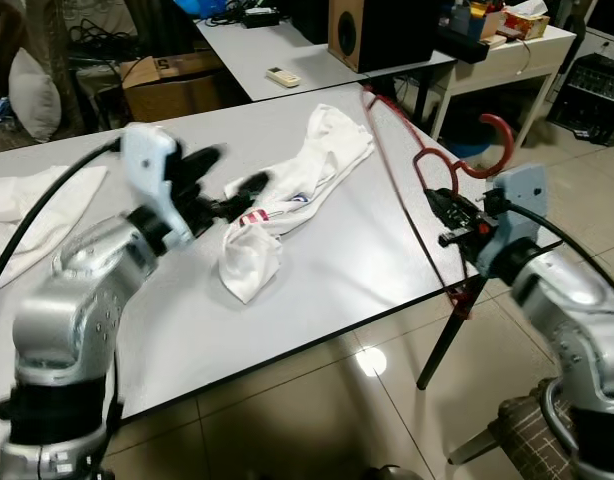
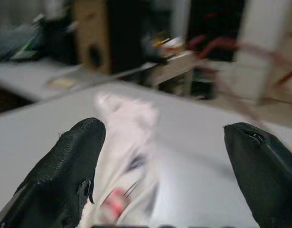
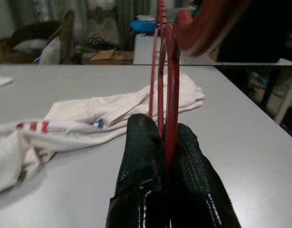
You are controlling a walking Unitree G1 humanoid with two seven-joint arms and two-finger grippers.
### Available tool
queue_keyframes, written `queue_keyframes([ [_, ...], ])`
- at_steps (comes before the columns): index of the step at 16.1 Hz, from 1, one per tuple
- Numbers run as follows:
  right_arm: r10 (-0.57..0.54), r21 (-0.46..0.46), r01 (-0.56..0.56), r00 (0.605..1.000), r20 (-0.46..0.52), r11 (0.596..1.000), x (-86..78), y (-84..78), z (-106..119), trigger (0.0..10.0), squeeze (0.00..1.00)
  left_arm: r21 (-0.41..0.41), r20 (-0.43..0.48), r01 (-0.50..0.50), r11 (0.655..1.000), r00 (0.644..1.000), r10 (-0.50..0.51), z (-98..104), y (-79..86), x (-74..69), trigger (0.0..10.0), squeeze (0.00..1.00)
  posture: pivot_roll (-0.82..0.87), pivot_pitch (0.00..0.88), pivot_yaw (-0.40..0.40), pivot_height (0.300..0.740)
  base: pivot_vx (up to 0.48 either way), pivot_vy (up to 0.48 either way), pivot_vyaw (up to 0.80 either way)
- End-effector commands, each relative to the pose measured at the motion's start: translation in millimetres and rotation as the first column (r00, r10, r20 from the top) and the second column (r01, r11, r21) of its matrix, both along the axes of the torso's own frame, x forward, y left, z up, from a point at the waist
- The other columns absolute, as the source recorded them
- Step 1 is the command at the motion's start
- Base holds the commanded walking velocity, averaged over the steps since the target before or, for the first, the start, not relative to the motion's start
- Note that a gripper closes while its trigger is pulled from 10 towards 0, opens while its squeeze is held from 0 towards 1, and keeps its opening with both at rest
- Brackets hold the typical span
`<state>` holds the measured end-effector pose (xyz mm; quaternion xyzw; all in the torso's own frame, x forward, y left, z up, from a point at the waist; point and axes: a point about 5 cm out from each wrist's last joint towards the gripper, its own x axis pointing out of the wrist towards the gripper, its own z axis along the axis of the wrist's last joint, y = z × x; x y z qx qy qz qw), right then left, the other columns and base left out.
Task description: Hang hanger
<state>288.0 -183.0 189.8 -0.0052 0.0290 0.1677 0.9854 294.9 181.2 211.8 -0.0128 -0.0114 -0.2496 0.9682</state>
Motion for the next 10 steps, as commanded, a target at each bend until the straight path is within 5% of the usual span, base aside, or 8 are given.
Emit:
queue_keyframes([
  [1,-0.067,0.043,0.066,0.998,0.014,0.997,-5.0,2.4,-4.3,10.0,0.00,0.046,-0.048,-0.069,0.997,0.996,0.072,-19.3,7.3,-6.3,10.0,0.00,-0.05,0.000,0.035,0.740,0.000,0.000,0.00],
  [3,-0.070,0.032,0.070,0.998,-0.005,0.997,-10.2,12.3,-12.3,10.0,0.00,0.090,-0.068,-0.138,0.986,0.987,0.145,-35.7,9.6,-15.7,10.0,0.00,-0.06,0.000,0.040,0.740,0.000,0.000,0.00],
  [4,-0.069,-0.041,0.071,0.996,0.052,0.997,-15.2,20.9,-8.1,10.0,0.00,0.094,-0.059,-0.232,0.968,0.969,0.238,-46.7,7.1,-25.4,10.0,0.00,-0.06,0.000,0.041,0.740,0.000,0.000,0.00],
  [6,-0.066,-0.089,0.075,0.993,0.098,0.993,-16.0,21.4,-5.7,10.0,0.00,0.066,-0.063,-0.257,0.964,0.963,0.261,-49.7,1.4,-28.6,10.0,0.00,-0.06,0.000,0.033,0.740,0.000,0.000,0.00],
  [10,-0.037,0.027,0.036,0.998,0.048,0.999,-18.4,30.1,-11.9,10.0,0.00,0.053,-0.039,-0.256,0.965,0.965,0.258,-45.5,-7.2,-27.9,10.0,0.00,-0.04,0.000,0.021,0.740,0.000,0.328,0.00],
])
